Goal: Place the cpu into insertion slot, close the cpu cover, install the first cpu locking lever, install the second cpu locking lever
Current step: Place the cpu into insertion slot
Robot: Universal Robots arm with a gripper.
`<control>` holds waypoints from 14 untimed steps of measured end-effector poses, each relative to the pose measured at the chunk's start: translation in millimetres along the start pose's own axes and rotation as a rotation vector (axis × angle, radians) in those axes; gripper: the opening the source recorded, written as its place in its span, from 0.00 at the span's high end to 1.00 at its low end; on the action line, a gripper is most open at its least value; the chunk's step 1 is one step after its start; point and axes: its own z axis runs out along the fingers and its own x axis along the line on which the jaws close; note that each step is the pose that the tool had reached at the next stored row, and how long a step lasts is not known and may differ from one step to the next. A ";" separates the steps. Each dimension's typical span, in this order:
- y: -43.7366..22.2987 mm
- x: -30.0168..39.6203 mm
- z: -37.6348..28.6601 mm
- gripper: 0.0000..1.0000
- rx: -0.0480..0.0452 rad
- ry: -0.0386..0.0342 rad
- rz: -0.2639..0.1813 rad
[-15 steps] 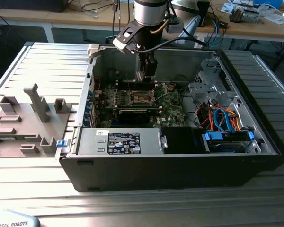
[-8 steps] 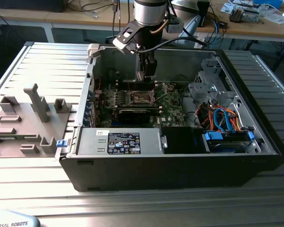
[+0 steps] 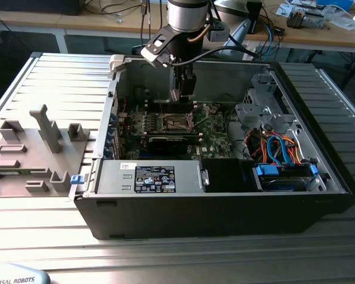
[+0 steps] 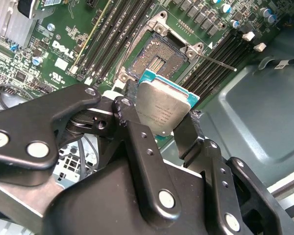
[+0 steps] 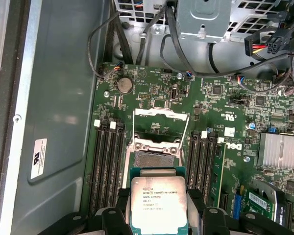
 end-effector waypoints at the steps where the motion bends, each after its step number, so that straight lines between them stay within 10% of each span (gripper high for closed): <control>1: 0.1 -0.1 0.0 0.46 0.0000 -0.0001 0.000; 14: 0.0 -0.2 4.4 0.46 -0.0001 0.0004 0.000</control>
